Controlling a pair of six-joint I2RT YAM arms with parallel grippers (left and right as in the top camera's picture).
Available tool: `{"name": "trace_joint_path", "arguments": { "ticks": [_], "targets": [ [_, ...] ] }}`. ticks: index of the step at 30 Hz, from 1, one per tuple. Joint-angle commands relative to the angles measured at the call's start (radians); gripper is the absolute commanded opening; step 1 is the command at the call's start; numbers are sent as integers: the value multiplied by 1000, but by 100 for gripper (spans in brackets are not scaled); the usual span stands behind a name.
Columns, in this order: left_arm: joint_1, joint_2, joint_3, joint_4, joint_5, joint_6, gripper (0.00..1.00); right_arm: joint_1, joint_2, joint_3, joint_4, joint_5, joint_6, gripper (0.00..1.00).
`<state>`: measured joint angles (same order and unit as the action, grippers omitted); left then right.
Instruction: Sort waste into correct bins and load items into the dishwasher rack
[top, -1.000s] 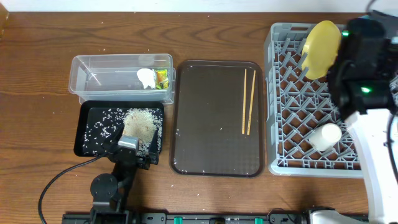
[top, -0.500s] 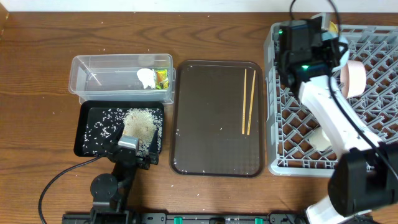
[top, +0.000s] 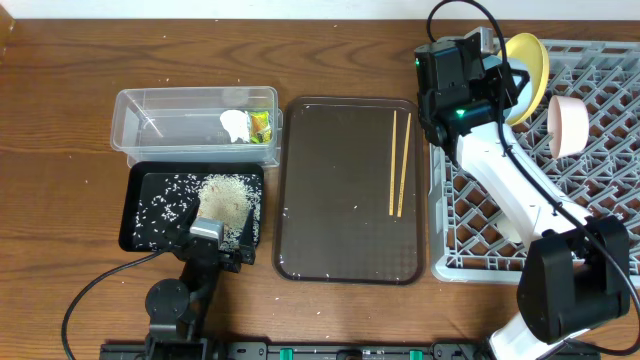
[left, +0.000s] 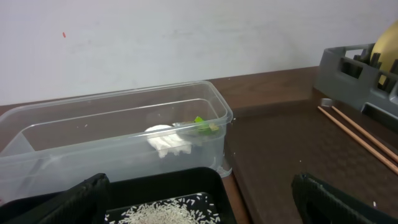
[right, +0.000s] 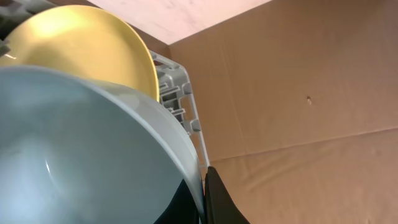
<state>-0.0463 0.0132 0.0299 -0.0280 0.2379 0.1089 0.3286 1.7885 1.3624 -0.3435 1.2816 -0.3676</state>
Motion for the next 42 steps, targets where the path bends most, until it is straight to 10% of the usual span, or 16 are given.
{"name": "trace_joint_path", "arguments": {
  "ticks": [1, 6, 17, 42],
  "targets": [
    [6, -3, -26, -18, 20, 10, 95, 12, -16, 9, -2, 85, -8, 1],
    [6, -3, -26, -18, 20, 10, 95, 17, -16, 9, -156, 147, 51, 1],
    [6, -3, -26, -18, 20, 10, 95, 21, -16, 8, -749, 114, 675, 1],
    [6, -3, -26, -18, 20, 10, 95, -113, -15, -115, -562, 0, 649, 4]
  ]
}}
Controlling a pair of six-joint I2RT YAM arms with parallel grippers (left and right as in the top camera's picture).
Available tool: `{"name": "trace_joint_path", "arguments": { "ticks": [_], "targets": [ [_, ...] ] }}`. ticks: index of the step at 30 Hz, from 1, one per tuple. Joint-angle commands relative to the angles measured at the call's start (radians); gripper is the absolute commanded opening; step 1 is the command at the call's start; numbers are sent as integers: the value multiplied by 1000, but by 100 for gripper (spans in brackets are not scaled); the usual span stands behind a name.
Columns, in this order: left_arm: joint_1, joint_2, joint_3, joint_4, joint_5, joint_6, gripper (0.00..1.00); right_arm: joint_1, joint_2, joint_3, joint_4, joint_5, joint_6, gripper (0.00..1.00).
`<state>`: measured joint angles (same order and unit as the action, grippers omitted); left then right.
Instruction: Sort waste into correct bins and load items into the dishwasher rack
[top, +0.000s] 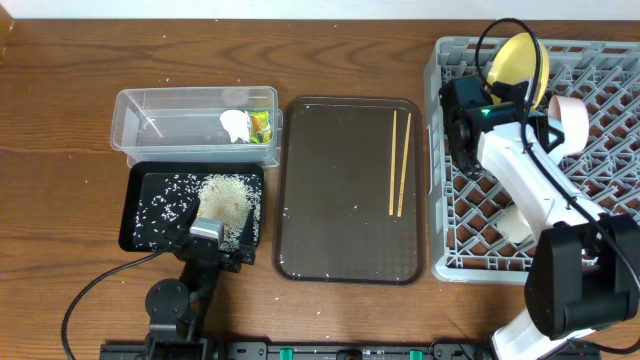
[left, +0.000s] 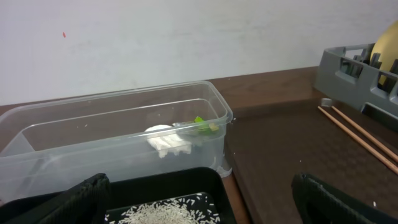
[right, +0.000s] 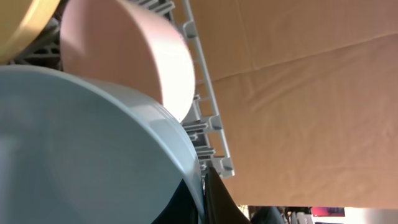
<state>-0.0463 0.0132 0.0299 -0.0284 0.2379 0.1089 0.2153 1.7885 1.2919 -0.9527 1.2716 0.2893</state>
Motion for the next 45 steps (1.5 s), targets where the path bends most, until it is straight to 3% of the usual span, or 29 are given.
{"name": "trace_joint_path", "arguments": {
  "ticks": [1, 5, 15, 21, 24, 28, 37, 45],
  "targets": [
    [6, -3, -26, -18, 20, 10, 95, 2, -14, -57, 73, 10, -35, 4],
    [6, -3, -26, -18, 20, 10, 95, 26, -14, -98, 178, 11, -166, 5],
    [6, -3, -26, -18, 20, 10, 95, 103, -14, -99, 143, 60, -167, 6],
    [6, -3, -26, -18, 20, 10, 95, 134, -24, -98, 137, 62, -114, 42],
    [6, -3, -26, -18, 20, 10, 95, 151, -61, -90, 138, 33, -103, 49],
    [6, -3, -26, -18, 20, 10, 95, 175, -153, -49, 140, -158, -126, 51],
    [6, -3, -26, -18, 20, 10, 95, 234, -319, 10, 138, -889, -193, 48],
    [6, -3, -26, -18, 20, 10, 95, 343, -224, 8, 148, -1150, -53, 55]
  ]
}}
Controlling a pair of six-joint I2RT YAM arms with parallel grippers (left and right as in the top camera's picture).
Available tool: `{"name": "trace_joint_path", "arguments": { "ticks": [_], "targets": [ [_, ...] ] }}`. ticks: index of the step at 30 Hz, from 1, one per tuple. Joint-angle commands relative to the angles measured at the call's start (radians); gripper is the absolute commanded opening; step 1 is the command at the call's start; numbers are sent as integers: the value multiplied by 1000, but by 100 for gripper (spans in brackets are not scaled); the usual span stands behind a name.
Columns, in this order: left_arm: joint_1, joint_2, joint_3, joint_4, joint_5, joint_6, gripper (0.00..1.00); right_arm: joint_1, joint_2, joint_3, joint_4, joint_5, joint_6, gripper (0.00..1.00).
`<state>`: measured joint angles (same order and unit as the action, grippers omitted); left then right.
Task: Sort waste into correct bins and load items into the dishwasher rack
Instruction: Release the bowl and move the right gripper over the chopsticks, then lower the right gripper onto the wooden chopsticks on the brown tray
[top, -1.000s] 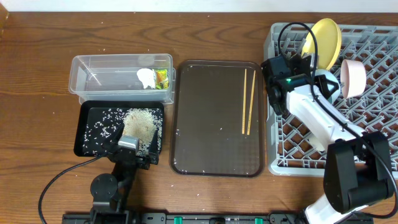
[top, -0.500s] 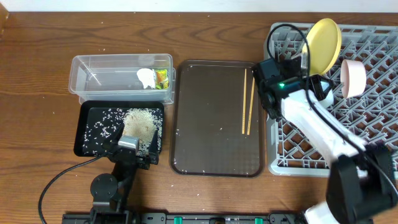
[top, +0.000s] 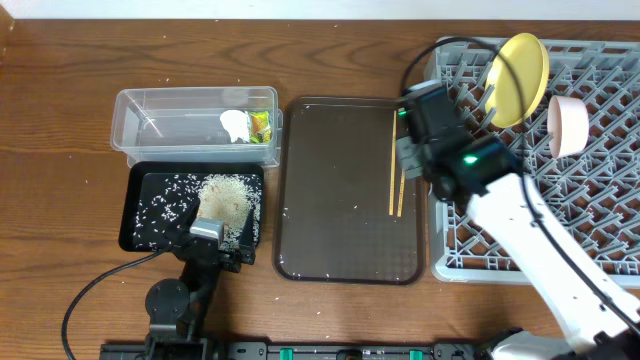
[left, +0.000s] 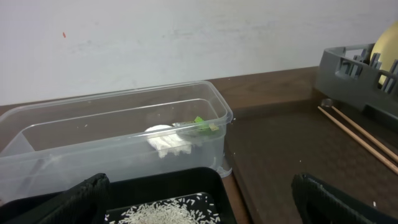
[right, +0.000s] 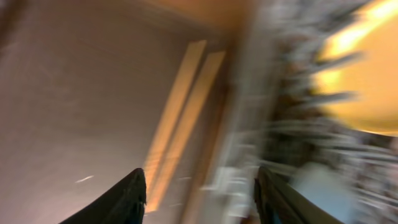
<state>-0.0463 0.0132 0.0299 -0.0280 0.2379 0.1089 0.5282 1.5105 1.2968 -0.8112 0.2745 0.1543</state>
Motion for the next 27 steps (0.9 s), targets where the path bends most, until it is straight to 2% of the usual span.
{"name": "trace_joint_path", "arguments": {
  "ticks": [1, 4, 10, 14, 19, 27],
  "targets": [
    [6, -3, -26, -18, 20, 10, 95, 37, 79, 3, 12, -152, 103, 55],
    [6, -3, -26, -18, 20, 10, 95, 44, 169, 3, 30, -152, 145, 52],
    [6, -3, -26, -18, 20, 10, 95, 32, 354, 3, 93, -137, 237, 38],
    [6, -3, -26, -18, 20, 10, 95, 26, 439, 3, 130, -82, 299, 38],
    [6, -3, -26, -18, 20, 10, 95, 23, 505, 3, 141, -61, 302, 38],
    [6, -3, -26, -18, 20, 10, 95, 23, 433, 4, 146, -13, 274, 37]
  ]
}}
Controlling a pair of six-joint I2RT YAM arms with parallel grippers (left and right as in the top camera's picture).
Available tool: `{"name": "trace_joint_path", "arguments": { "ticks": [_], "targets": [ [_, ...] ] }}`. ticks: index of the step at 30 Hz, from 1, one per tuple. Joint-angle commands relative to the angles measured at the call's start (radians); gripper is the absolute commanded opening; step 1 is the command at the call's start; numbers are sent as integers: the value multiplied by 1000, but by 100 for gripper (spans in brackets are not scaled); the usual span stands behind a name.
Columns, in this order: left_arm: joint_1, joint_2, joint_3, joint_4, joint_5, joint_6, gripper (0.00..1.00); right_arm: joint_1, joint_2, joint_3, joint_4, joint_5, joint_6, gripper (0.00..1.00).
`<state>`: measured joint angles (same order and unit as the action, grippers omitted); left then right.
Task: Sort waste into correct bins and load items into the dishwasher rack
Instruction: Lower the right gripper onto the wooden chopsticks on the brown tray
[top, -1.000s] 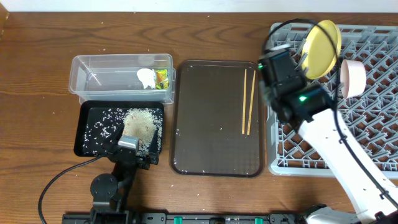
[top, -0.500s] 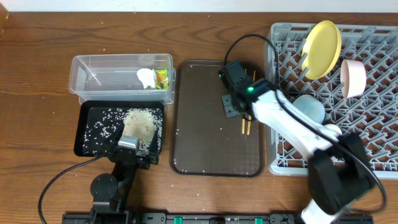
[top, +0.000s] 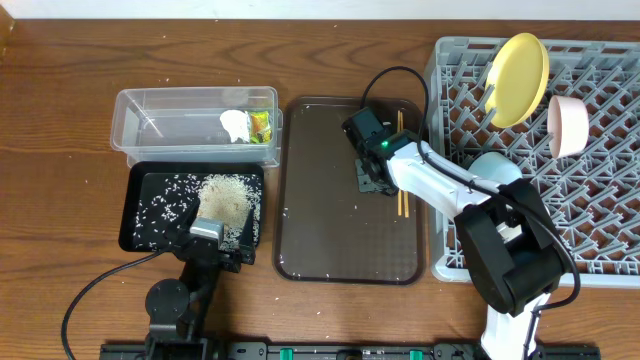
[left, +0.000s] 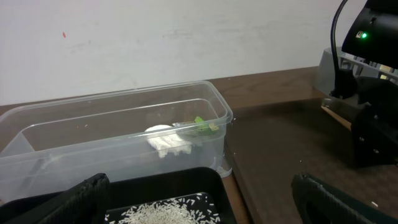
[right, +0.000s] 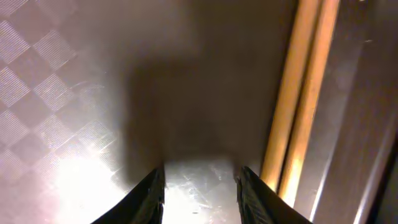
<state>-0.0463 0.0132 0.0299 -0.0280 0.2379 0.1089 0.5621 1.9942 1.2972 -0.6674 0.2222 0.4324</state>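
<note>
Two wooden chopsticks (top: 403, 200) lie on the right side of the brown tray (top: 330, 230). My right gripper (top: 375, 180) hangs low over the tray just left of them. In the right wrist view it (right: 200, 186) is open with bare tray between the fingers, and the chopsticks (right: 305, 93) run past on the right. The grey dishwasher rack (top: 450, 260) holds a yellow plate (top: 520, 65) and a pink cup (top: 567, 125). A pale grey-blue round shape (top: 495, 168) in the rack looks like a bowl. My left gripper (left: 199, 205) is open over the black tray.
A clear bin (top: 150, 120) at the back left holds a white scrap and a yellow-green wrapper (top: 260, 125). In front of it lies a black tray (top: 150, 225) with a heap of rice (top: 225, 195). The right arm's black body (left: 373, 137) shows in the left wrist view.
My right gripper was at the tray's right edge beside the rack. It is now further left and lower, close over the tray beside the chopsticks. The left arm has not moved.
My right gripper held a grey-blue bowl by the yellow plate at the rack's back left. Then it held the bowl further into the rack, near the pink cup. Later it was open and empty at the tray's edge, and now it is beside the chopsticks.
</note>
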Motion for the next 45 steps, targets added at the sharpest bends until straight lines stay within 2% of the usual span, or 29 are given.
{"name": "trace_joint_path", "arguments": {
  "ticks": [1, 9, 12, 19, 24, 30, 32, 34, 40, 41, 43, 45],
  "targets": [
    [6, -3, -26, -18, 20, 10, 95, -15, -62, 3, 3, 40, -4, 38],
    [6, -3, -26, -18, 20, 10, 95, -91, -44, -10, -2, 25, -3, 35],
    [6, -3, -26, -18, 20, 10, 95, -105, -13, -11, -3, -23, -4, 29],
    [6, -3, -26, -18, 20, 10, 95, -82, 54, -16, -14, -70, -7, 7],
    [6, -3, -26, -18, 20, 10, 95, -70, 42, -14, -13, -70, -7, 1],
    [6, -3, -26, -18, 20, 10, 95, -73, -21, -14, -24, -69, -19, 1],
    [6, -3, -26, -18, 20, 10, 95, -72, -61, -14, -24, -69, -23, 4],
    [6, -3, -26, -18, 20, 10, 95, -71, -101, -14, -21, -69, -23, 1],
    [6, -3, -26, -18, 20, 10, 95, -72, -132, -17, -9, -58, -29, 2],
    [6, -3, -26, -18, 20, 10, 95, -73, -126, -18, -9, -41, -29, 5],
    [6, -3, -26, -18, 20, 10, 95, -75, -113, -18, -5, 5, -30, 30],
    [6, -3, -26, -18, 20, 10, 95, -77, -100, -18, -1, 60, -29, 34]
  ]
}}
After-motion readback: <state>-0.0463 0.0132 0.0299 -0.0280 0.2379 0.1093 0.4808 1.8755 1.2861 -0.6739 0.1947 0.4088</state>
